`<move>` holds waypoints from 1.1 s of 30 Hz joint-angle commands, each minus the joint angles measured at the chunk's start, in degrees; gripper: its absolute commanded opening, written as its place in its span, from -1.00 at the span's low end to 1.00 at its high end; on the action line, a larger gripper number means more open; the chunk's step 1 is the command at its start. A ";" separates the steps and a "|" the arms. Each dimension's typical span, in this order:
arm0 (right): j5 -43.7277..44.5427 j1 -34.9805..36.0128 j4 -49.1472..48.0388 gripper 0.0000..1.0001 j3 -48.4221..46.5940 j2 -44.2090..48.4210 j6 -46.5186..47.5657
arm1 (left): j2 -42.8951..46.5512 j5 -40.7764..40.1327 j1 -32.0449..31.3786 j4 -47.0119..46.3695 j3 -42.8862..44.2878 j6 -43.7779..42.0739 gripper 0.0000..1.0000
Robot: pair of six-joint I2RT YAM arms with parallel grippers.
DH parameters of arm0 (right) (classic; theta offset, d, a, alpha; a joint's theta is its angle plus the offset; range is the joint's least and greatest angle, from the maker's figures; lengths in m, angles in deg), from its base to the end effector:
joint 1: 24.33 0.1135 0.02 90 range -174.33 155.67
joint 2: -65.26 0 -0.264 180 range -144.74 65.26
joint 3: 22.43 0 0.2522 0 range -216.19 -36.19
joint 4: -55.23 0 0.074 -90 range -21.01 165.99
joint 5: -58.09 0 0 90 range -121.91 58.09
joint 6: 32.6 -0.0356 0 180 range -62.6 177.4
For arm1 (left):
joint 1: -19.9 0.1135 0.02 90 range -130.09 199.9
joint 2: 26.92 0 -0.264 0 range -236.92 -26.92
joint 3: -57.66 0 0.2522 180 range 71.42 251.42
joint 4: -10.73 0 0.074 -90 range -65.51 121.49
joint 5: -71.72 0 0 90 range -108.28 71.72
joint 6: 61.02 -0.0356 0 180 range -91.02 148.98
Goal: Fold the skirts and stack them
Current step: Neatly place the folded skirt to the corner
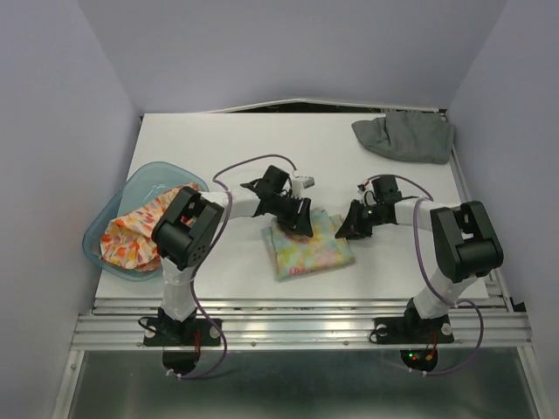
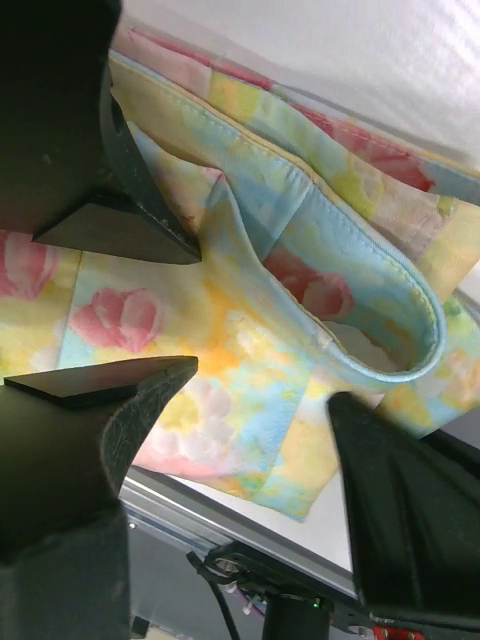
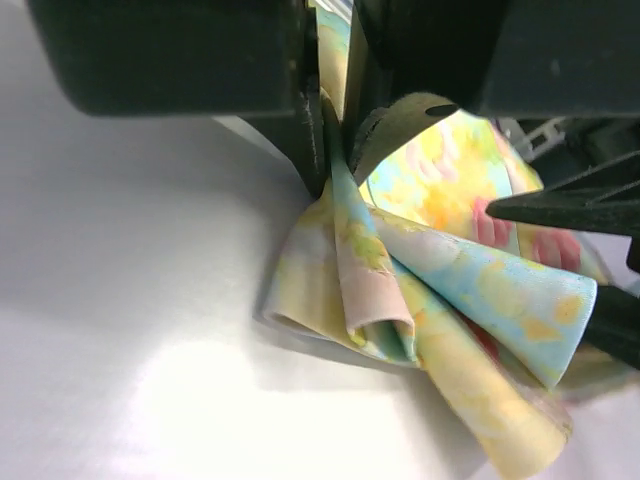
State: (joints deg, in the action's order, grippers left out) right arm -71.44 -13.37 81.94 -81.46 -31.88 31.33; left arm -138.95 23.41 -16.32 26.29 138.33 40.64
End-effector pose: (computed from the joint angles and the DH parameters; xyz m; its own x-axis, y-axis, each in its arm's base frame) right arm 0.2847 0.0782 0.1280 -0.9794 0.1556 -0.1290 0.0199 0.7095 0.7044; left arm 0.3112 -0.2573 0.1535 -0.7403 0.3552 -0.5707 0.6720 0.4144 -0.6138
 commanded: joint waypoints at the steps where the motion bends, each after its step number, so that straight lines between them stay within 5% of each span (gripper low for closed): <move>1: 11.75 0.20 -3.99 -0.79 -5.33 0.55 2.15 | -1.00 -4.07 2.12 -1.36 1.90 -1.20 0.05; 2: 12.62 0.20 -3.99 -0.94 -7.35 0.29 3.81 | -1.17 -4.07 3.17 -1.36 2.34 -0.85 0.04; 5: 12.46 0.72 -3.20 -0.99 -11.14 -1.03 8.21 | -1.09 -1.01 4.41 -3.38 2.78 -1.55 0.07; 9: 10.44 0.73 -3.02 -0.99 -13.70 -1.39 16.64 | 7.05 1.39 5.11 -3.12 2.52 -10.06 0.95; 17: 6.31 2.57 -5.83 -0.99 -9.66 1.25 22.02 | 12.01 -6.10 6.08 -2.15 2.61 -28.25 0.97; 26: 4.02 3.63 -8.47 -0.99 -7.28 4.24 28.34 | 9.03 -1.09 6.26 -7.25 1.11 -56.47 0.97; 33: 1.12 4.68 -9.70 -0.99 -7.28 5.12 33.79 | 0.86 4.53 6.43 2.67 12.26 -70.89 0.97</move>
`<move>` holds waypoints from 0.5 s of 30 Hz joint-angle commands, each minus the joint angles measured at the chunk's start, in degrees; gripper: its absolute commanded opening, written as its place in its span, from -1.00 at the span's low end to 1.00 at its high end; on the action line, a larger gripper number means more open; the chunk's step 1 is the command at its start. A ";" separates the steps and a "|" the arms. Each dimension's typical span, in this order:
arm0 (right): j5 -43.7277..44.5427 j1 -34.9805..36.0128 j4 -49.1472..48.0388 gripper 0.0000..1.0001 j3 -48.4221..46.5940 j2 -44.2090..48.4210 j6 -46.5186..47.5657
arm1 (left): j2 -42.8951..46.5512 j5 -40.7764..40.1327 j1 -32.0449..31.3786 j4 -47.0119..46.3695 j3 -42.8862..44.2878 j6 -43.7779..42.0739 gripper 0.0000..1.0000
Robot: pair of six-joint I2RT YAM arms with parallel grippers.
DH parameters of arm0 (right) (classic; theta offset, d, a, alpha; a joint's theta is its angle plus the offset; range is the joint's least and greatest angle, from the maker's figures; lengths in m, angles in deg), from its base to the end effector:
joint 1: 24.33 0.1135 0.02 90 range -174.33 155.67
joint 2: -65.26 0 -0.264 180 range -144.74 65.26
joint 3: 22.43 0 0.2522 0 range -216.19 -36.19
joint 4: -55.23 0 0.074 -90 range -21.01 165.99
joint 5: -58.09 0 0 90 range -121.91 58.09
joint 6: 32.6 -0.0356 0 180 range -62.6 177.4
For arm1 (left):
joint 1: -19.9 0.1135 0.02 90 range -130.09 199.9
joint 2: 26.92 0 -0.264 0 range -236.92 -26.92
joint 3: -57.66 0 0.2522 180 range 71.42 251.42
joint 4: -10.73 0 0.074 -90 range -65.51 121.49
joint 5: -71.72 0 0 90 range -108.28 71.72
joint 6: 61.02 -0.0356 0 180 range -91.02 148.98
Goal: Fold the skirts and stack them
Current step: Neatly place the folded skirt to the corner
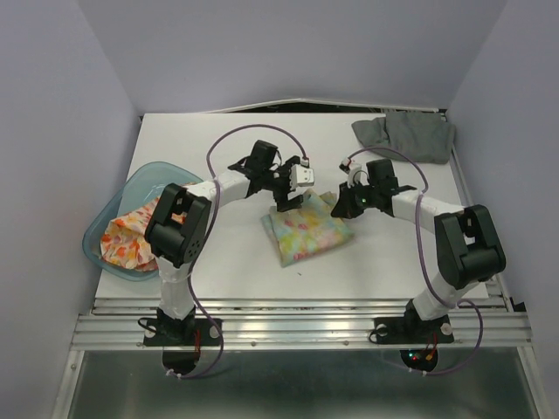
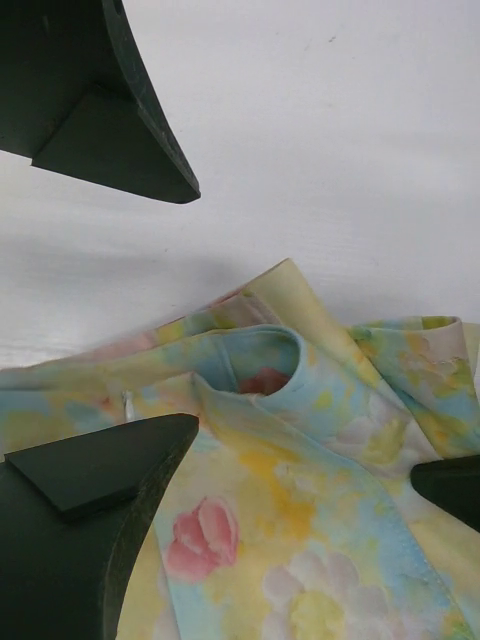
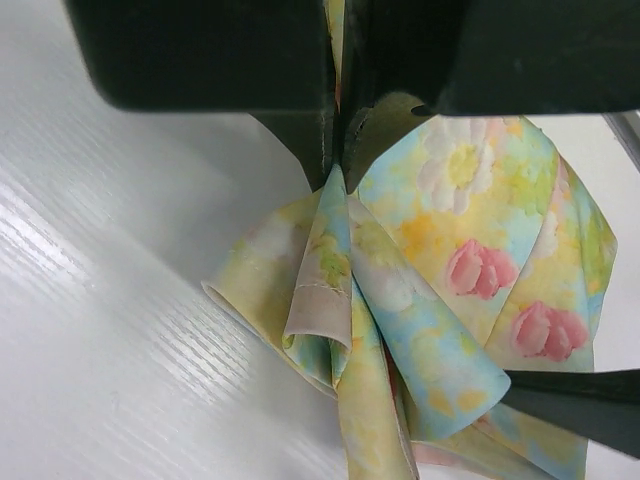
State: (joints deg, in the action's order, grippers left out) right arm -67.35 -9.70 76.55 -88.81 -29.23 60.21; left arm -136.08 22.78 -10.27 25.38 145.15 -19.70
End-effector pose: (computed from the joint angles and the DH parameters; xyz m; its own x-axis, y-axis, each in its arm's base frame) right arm 0.3142 0.1034 0.1796 -0.7061 -0.2256 -0.6712 -0.6060 0.6828 0.4080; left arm 0.3533 -0.2324 0.2100 0.2901 0.4864 -0.8242 0.9369 0.0312 0.3482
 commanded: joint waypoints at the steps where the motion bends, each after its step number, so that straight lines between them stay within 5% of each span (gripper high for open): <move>1: -2.97 1.62 -4.21 -0.99 -0.11 2.39 5.45 | -2.54 6.13 0.38 4.21 6.15 -11.25 0.97; 9: -4.73 2.15 -3.95 -0.99 -1.34 1.51 9.14 | -6.41 8.68 -0.85 5.87 10.63 -16.17 0.97; 15: -3.76 2.68 -3.60 -0.99 -2.13 0.46 9.58 | -10.28 14.48 -0.76 20.29 17.50 -25.13 0.97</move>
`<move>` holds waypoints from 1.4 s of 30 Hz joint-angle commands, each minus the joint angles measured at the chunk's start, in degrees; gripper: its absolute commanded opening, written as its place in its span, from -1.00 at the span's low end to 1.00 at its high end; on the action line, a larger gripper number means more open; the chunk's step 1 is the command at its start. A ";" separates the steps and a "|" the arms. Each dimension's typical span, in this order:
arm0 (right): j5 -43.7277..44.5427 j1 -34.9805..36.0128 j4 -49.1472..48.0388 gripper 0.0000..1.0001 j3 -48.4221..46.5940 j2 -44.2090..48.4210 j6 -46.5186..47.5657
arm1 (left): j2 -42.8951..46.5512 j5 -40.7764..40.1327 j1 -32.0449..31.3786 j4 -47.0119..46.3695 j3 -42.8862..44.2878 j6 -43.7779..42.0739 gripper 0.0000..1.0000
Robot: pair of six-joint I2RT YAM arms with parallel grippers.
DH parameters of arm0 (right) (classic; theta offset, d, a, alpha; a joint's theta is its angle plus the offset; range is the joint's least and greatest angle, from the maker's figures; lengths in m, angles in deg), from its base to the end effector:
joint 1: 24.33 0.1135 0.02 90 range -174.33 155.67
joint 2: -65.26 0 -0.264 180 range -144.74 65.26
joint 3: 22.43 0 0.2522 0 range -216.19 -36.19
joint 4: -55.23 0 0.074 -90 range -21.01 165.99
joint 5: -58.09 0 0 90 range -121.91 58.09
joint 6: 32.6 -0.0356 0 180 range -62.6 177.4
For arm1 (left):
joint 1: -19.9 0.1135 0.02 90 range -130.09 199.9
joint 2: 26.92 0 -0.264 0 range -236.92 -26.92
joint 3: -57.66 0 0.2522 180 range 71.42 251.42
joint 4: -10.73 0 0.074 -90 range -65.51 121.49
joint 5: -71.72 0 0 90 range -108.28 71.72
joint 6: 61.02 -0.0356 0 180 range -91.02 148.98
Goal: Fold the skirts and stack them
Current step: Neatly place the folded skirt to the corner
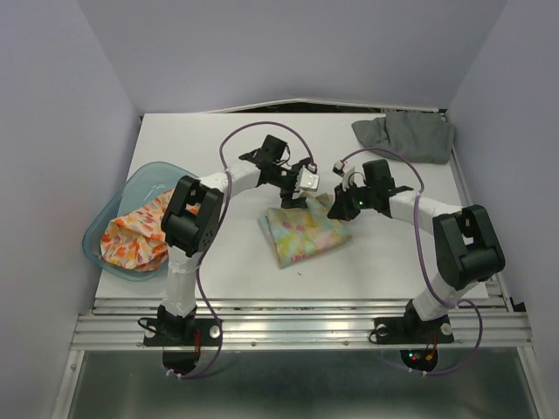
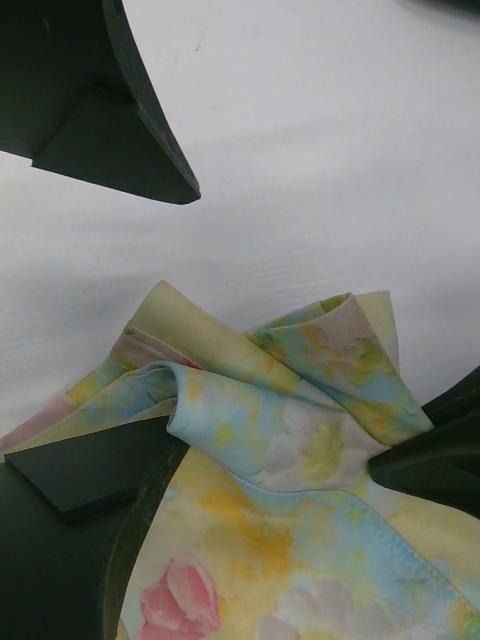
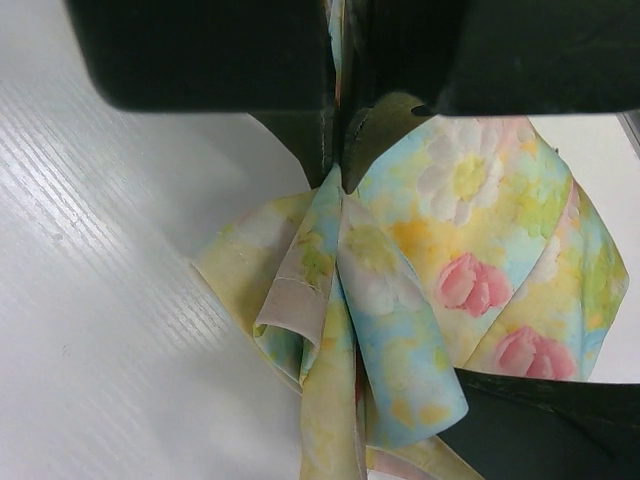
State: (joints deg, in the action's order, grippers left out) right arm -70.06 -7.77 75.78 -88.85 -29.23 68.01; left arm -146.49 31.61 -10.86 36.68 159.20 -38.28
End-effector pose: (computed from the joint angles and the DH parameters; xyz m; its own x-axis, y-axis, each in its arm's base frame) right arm 0.3106 0.1153 0.1815 -0.5936 -0.3276 -0.7351 -0.7374 0.5871 0.3339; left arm 0.3812 -0.2586 0.1977 0.5094 0.3883 -0.7680 0.8605 -0.2223 0.4584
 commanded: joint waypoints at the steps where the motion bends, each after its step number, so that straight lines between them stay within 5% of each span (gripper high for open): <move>1: -0.96 0.76 -2.92 -0.99 -2.09 0.54 2.13 | 0.56 6.35 -0.26 9.00 2.92 -7.00 0.97; 14: -4.21 4.18 -2.30 -0.99 -0.34 4.50 15.22 | -4.53 8.64 -1.23 15.58 8.89 -11.84 0.95; 17: -4.48 4.19 -2.92 -0.99 -0.25 4.85 16.81 | -6.02 9.35 -1.23 18.40 10.74 -13.41 0.72; 21: -3.51 4.71 -4.32 -0.99 -0.25 4.68 16.64 | -7.17 9.61 -1.23 24.10 13.02 -16.84 0.04; 24: -2.20 4.71 -4.67 -0.96 -0.25 4.50 15.67 | -6.12 9.53 -1.23 24.99 11.28 -18.69 -0.29; 26: -0.71 4.71 -5.12 -0.86 0.19 4.59 15.32 | -4.45 9.61 -1.23 23.60 8.38 -19.04 -0.77; 29: 1.84 4.71 -5.56 -0.79 0.98 4.67 13.30 | -1.73 9.70 -1.23 21.31 5.39 -18.26 -1.00; 32: 4.92 4.71 -5.47 -0.29 1.95 5.11 10.49 | 0.21 9.35 -1.23 19.72 2.74 -17.29 -1.00; 36: 7.73 3.58 -5.38 0.81 3.53 7.04 6.71 | 1.88 8.74 -0.62 17.62 0.28 -16.32 -1.00; 42: -2.50 -2.49 -3.45 1.00 3.62 6.79 -0.40 | 4.08 8.56 0.44 12.79 -1.83 -13.34 -1.00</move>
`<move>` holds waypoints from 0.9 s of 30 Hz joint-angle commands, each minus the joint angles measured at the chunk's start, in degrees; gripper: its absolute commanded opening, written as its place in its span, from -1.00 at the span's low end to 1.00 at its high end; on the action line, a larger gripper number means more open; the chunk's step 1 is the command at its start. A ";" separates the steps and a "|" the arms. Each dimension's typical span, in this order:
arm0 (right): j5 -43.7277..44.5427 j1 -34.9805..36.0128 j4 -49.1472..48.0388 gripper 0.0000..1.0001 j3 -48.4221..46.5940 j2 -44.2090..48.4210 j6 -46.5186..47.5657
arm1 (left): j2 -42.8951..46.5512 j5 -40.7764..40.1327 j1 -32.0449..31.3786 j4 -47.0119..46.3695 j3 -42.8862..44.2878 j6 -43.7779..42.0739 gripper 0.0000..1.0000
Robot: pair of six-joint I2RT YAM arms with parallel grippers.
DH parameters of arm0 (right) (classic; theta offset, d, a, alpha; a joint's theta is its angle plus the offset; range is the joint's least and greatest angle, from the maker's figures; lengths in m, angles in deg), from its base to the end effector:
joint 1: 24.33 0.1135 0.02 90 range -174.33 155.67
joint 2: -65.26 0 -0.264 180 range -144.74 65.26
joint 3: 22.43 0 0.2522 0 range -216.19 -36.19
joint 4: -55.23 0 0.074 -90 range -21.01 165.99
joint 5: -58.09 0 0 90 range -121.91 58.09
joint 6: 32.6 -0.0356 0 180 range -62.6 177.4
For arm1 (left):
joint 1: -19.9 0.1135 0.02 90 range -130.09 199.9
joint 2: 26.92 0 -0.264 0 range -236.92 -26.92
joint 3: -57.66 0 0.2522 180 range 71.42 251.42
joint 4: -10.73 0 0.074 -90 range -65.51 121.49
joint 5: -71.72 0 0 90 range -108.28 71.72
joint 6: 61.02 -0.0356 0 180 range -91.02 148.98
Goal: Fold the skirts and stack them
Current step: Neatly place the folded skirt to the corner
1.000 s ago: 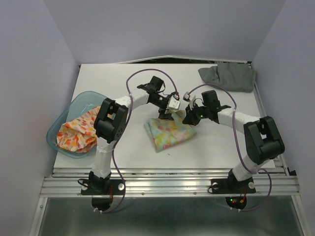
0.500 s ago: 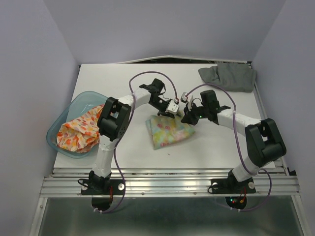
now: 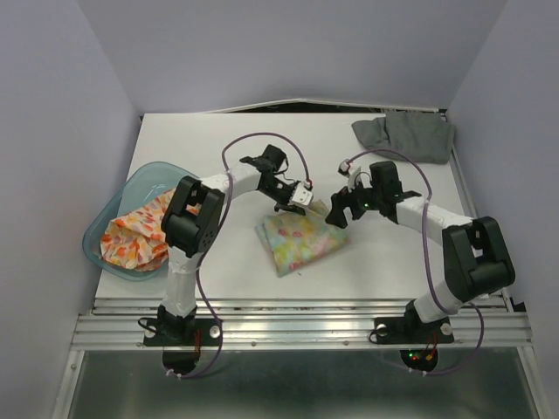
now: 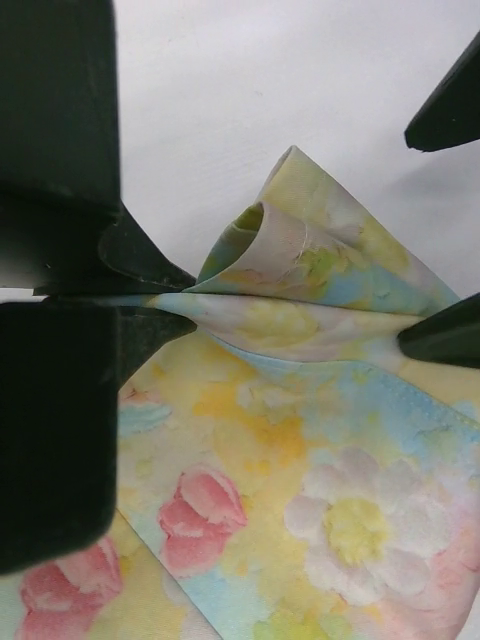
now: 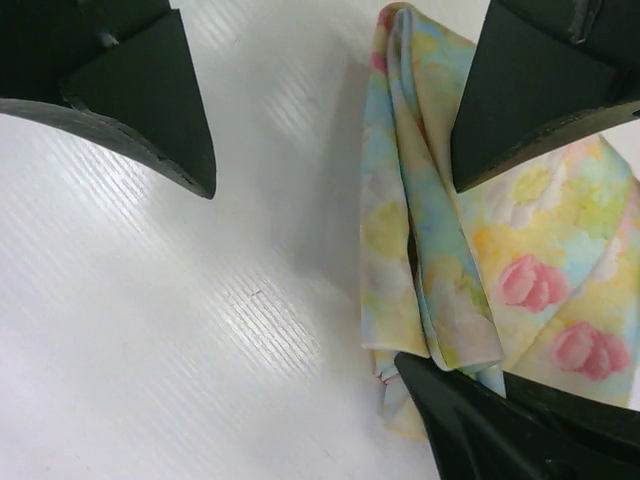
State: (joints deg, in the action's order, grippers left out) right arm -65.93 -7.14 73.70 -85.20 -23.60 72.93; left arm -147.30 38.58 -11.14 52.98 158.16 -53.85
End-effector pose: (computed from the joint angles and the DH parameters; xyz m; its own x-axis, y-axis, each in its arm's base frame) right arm 0.2950 0.1121 0.1939 -0.4783 -0.3803 -0.7916 -0.7824 0.5939 0.1875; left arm 0.3568 -0.2495 0.1729 0.5179 0.3214 -0.7928 0.8285 -0.4190 0.3714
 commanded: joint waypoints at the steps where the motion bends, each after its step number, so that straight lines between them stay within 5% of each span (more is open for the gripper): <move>1: -8.50 -3.65 -1.37 1.00 -0.20 0.62 -7.34 | 5.24 1.59 0.99 -4.14 -0.96 3.10 -1.00; 7: -20.99 -4.18 -13.89 1.00 2.86 -1.66 -24.27 | 5.42 1.32 1.34 -7.04 -0.87 5.39 -1.00; 21: -18.10 -4.18 -30.54 0.90 7.97 -7.64 -33.54 | 5.15 1.24 1.69 -10.03 -1.57 6.45 -1.00; 24: -15.82 -4.18 -33.01 0.48 7.10 -8.61 -35.04 | 4.80 0.71 1.69 -11.26 -0.96 9.24 -1.00; 26: -14.06 -4.18 -32.49 -0.02 6.04 -9.05 -34.34 | 4.54 0.27 1.95 -13.72 -0.35 11.71 -1.00; 27: -12.05 -4.18 -32.14 -0.42 4.99 -9.22 -34.43 | 4.54 -0.08 2.22 -16.16 -0.26 14.86 -1.00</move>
State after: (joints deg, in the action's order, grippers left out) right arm -82.43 -11.49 46.32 -77.03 -32.23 39.40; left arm -145.87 37.82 -9.59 42.82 157.13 -45.32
